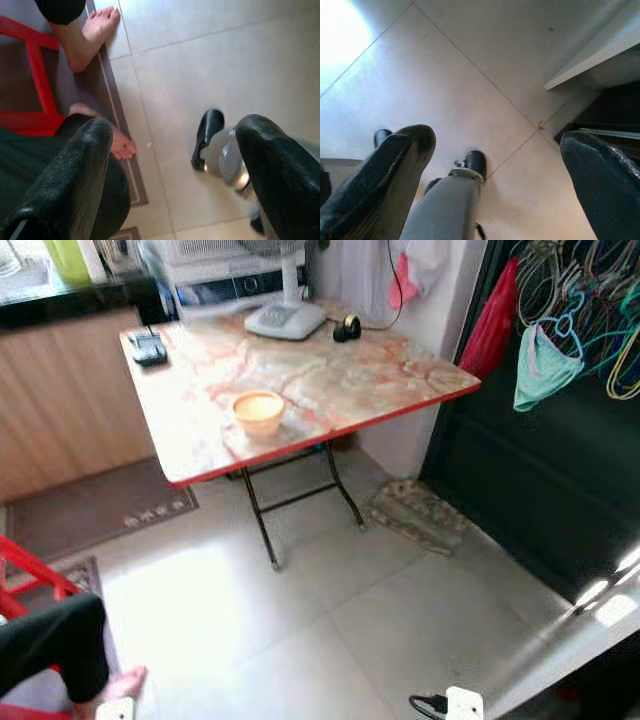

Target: Restocking fridge

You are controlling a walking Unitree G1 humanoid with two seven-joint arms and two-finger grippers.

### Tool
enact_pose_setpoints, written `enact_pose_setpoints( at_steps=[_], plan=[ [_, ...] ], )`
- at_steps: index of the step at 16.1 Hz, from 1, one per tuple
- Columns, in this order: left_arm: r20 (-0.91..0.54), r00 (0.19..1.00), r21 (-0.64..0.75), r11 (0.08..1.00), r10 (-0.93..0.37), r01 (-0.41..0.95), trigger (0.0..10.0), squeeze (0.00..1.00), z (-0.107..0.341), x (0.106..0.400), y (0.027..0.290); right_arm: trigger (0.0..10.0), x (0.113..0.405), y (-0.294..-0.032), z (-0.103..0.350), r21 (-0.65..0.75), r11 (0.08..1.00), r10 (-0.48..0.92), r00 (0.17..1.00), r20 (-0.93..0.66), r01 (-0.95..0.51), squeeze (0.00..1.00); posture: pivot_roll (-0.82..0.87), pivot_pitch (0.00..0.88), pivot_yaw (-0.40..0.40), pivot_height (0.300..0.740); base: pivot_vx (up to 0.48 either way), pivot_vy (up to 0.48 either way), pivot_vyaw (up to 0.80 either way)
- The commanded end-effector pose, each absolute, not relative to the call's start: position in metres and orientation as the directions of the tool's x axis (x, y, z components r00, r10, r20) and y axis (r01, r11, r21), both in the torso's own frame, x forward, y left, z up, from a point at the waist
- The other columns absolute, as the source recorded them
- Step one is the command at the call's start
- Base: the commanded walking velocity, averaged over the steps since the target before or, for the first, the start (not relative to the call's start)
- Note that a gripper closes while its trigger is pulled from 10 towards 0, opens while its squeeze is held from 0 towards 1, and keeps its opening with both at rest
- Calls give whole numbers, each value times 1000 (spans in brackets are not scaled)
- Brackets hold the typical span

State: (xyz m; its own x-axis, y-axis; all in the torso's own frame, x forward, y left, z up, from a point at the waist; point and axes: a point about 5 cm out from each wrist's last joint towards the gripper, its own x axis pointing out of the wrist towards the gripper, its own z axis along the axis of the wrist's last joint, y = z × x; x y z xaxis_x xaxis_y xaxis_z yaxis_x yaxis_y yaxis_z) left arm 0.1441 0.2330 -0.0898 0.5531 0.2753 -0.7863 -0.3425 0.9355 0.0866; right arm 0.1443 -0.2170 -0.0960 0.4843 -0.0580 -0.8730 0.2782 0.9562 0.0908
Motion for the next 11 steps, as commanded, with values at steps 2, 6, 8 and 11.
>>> enact_pose_setpoints(
  at_steps=[2, 6, 8, 11],
  plan=[
    [-441, 821, 117, 930, 363, -348, 10000, 0, -31, 224, 255, 10000, 144, -219, -96, 87, 957, -58, 477, -877, 277, 0, 183, 0, -45, 740, 0, 0, 0],
    [-144, 939, 246, 930, 313, -272, 10000, 0, 11, 253, 245, 10000, 146, -220, -95, 87, 958, -57, 478, -876, 274, 0, 174, 0, -37, 740, 0, 0, 0],
    [-29, 968, 243, 941, 251, -237, 10000, 0, 30, 263, 230, 10000, 146, -220, -95, 89, 958, -56, 479, -876, 274, 0, 161, 0, -33, 740, 0, 0, 0],
    [109, 990, 233, 966, 88, -112, 10000, 0, 59, 276, 193, 10000, 147, -220, -95, 85, 960, -55, 478, -877, 267, 0, 169, 0, -28, 740, 0, 0, 0]
  ],
)
